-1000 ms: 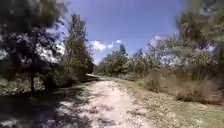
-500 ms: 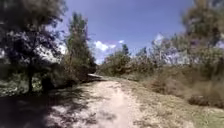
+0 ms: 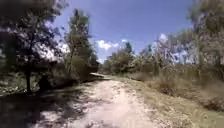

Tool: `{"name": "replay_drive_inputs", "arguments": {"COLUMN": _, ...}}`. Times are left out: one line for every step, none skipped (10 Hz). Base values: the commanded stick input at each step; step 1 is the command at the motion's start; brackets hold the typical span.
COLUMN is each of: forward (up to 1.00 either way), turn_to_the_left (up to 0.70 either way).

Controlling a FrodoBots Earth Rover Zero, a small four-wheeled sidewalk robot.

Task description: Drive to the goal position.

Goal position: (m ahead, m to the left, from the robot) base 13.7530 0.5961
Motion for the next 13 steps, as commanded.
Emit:
{"name": "replay_drive_inputs", "arguments": {"forward": 0.70, "turn_to_the_left": 0.00}}
{"name": "replay_drive_inputs", "arguments": {"forward": 0.70, "turn_to_the_left": 0.00}}
{"name": "replay_drive_inputs", "arguments": {"forward": 0.70, "turn_to_the_left": 0.00}}
{"name": "replay_drive_inputs", "arguments": {"forward": 0.70, "turn_to_the_left": 0.00}}
{"name": "replay_drive_inputs", "arguments": {"forward": 0.70, "turn_to_the_left": 0.00}}
{"name": "replay_drive_inputs", "arguments": {"forward": 0.70, "turn_to_the_left": 0.00}}
{"name": "replay_drive_inputs", "arguments": {"forward": 0.70, "turn_to_the_left": 0.00}}
{"name": "replay_drive_inputs", "arguments": {"forward": 0.70, "turn_to_the_left": 0.00}}
{"name": "replay_drive_inputs", "arguments": {"forward": 0.70, "turn_to_the_left": 0.00}}
{"name": "replay_drive_inputs", "arguments": {"forward": 0.70, "turn_to_the_left": 0.00}}
{"name": "replay_drive_inputs", "arguments": {"forward": 0.70, "turn_to_the_left": 0.00}}
{"name": "replay_drive_inputs", "arguments": {"forward": 0.70, "turn_to_the_left": -0.05}}
{"name": "replay_drive_inputs", "arguments": {"forward": 0.70, "turn_to_the_left": -0.35}}
